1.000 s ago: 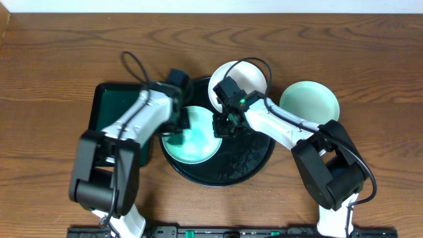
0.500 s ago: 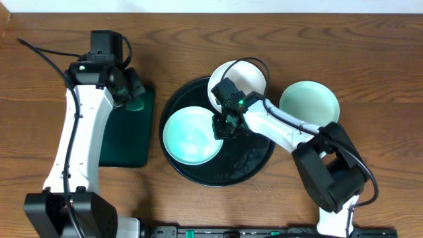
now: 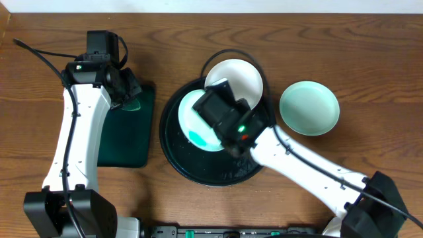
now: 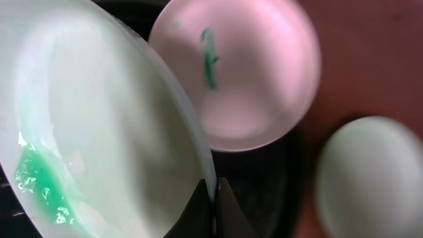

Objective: Clean dirty plates on tray and stack at the side
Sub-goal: 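Lift the scrubbed plate with the right gripper toward the right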

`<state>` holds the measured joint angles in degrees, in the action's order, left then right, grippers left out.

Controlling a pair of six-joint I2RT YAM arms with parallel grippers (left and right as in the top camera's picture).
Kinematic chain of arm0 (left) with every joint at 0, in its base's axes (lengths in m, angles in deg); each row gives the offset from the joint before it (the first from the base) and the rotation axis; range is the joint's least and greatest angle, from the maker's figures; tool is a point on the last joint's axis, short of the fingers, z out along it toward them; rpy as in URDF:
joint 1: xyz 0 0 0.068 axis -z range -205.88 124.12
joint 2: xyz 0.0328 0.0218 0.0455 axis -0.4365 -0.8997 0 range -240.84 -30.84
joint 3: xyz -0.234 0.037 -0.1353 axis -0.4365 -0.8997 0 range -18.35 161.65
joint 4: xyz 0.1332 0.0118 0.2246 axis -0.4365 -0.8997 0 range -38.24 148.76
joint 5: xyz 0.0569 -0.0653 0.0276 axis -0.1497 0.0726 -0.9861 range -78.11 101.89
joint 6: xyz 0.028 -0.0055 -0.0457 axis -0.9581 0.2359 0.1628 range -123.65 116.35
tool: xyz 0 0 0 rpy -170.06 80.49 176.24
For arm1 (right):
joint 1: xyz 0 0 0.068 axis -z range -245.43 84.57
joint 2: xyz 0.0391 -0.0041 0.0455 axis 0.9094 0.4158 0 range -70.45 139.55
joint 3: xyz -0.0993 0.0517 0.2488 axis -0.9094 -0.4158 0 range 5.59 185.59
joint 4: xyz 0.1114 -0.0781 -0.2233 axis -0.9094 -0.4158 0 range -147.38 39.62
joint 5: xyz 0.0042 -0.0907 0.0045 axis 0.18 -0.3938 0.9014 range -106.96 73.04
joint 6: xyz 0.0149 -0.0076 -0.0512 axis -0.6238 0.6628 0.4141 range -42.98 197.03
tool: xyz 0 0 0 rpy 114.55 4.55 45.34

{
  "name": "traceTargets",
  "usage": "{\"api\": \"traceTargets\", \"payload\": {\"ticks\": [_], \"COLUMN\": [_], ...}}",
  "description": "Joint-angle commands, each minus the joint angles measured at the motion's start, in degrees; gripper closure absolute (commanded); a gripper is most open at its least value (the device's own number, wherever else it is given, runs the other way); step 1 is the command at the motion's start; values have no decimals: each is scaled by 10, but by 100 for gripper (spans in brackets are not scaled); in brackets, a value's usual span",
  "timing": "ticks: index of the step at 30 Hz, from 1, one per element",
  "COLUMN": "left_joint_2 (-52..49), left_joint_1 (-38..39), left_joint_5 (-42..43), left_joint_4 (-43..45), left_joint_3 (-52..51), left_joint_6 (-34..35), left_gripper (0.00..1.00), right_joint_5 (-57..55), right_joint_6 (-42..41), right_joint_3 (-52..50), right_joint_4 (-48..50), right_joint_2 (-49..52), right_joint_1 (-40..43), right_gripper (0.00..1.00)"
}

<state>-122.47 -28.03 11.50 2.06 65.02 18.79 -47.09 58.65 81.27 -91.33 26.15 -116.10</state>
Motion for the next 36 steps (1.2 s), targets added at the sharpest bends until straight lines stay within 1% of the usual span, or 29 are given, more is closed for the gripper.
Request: {"api": "traceTargets", "payload": {"ticks": [1, 3, 8, 12, 25, 27, 29, 36], "left_joint_2": [0, 0, 0, 0, 0, 0, 0, 0], "left_joint_1": [-2, -2, -2, -2, -2, -2, -2, -2], "left_joint_5": [-7, -7, -7, -7, -7, -7, -7, -7], "left_joint_4": [0, 0, 0, 0, 0, 0, 0, 0], "left_joint_3": [1, 1, 1, 1, 1, 1, 1, 1], "left_joint_6": [-10, -10, -10, -10, -10, -10, -10, -10], "left_gripper": [93, 93, 93, 93, 93, 93, 93, 93], "right_joint_5": [-201, -229, -245, -271, -269, -246, -193, 20], "right_joint_6": [54, 54, 53, 54, 49, 39, 38, 3], "right_joint_3": [5, 5, 5, 5, 5, 5, 5, 6], "right_joint_4": [1, 2, 13, 13, 18, 22, 29, 18], "right_joint_2": [-8, -8, -8, -8, -14, -25, -37, -77], "right_joint_1": [-59, -86, -118, -120, -120, -118, -109, -16], "right_gripper": [99, 99, 99, 99, 99, 99, 99, 99]}}
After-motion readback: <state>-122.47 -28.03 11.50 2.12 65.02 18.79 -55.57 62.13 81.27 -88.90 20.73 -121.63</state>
